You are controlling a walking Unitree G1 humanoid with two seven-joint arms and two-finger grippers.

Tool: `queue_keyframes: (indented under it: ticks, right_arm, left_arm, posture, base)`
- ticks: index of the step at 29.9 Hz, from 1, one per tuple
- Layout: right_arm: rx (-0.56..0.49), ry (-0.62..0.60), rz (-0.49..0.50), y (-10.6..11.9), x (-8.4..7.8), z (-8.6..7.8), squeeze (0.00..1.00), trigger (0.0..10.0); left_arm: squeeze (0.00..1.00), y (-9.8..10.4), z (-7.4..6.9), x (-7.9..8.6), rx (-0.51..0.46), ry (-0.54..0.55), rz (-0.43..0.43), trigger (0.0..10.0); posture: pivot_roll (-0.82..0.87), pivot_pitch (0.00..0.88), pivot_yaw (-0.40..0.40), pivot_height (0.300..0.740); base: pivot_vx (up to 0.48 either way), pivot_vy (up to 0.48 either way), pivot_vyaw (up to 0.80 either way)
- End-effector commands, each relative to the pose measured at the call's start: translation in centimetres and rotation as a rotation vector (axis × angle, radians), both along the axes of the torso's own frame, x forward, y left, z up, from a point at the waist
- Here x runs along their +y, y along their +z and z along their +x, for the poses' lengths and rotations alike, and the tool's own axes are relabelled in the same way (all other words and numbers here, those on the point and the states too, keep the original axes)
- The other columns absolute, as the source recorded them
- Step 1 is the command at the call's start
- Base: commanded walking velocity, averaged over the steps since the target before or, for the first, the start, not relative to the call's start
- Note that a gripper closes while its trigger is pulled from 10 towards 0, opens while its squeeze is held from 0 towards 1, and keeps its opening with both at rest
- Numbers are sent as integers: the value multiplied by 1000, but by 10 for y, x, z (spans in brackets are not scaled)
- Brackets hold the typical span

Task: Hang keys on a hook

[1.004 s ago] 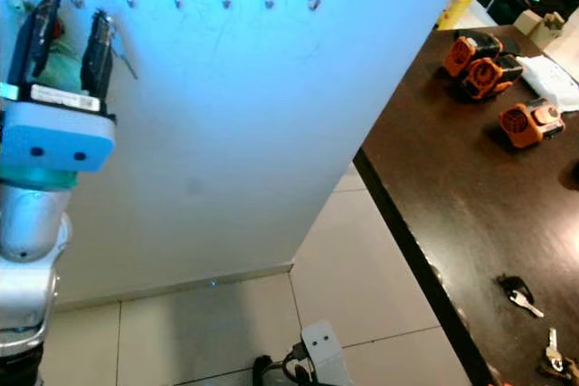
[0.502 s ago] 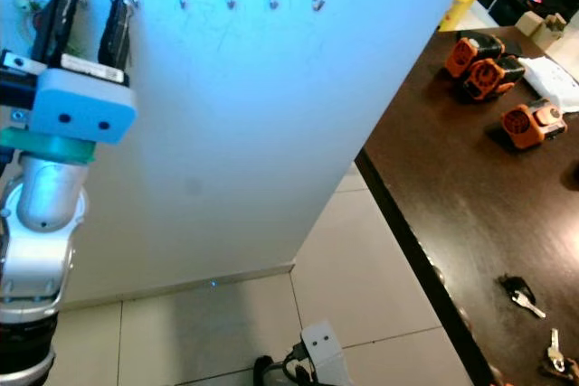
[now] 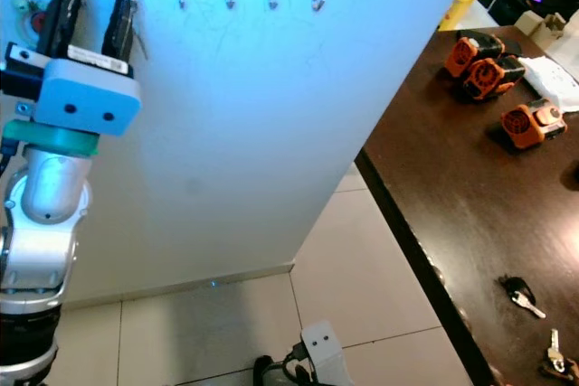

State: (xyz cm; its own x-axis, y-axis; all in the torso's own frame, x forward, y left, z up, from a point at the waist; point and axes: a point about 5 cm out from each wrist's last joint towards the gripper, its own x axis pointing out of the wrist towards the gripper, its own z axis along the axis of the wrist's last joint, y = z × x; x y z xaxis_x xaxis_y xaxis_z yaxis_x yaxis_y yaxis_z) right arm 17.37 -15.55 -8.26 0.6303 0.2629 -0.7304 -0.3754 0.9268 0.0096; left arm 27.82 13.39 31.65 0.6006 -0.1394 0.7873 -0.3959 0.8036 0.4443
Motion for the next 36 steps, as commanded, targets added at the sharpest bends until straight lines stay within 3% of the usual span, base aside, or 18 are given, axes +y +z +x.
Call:
queue_keyframes:
  ticks: [1, 9, 14, 23, 27, 31, 36]
  right_arm:
    - [90, 6, -19, -11, -2, -21, 0, 10000]
    - [94, 0, -19, -11, -2, -23, 0, 10000]
    - [94, -7, -15, -11, -1, -23, 0, 10000]
    - [93, -16, -11, -12, 0, -23, 0, 10000]
    - [93, -17, -9, -12, 0, -23, 0, 10000]
    - [92, -13, -9, -11, 0, -23, 0, 10000]
    - [92, -12, -8, -11, 0, -23, 0, 10000]
  left_arm:
    - [0, 2, 0, -6, -15, -28, 2, 10000]
    - [0, -2, 3, -17, -2, -62, 51, 10000]
    - [0, -10, 13, -23, 51, -52, 108, 10000]
    - [0, -14, 21, -13, 92, -8, 70, 10000]
    - [0, -10, 16, -7, 47, 23, 43, 10000]
    - [0, 2, 1, 6, -67, 73, 4, 10000]
    - [0, 1, -6, 9, -82, 91, 7, 10000]
  posture:
    - [-81, 134, -29, 740]
    - [-82, 136, -24, 740]
    - [-86, 139, -20, 740]
    - [-87, 142, -18, 740]
    - [-87, 142, -18, 740]
    - [-81, 144, -18, 740]
    - [-74, 145, -21, 740]
  base:
    - [0, 0, 0]
    - [0, 0, 0]
    - [0, 0, 0]
    - [0, 0, 0]
    - [0, 0, 0]
    - [0, 0, 0]
    - [0, 0, 0]
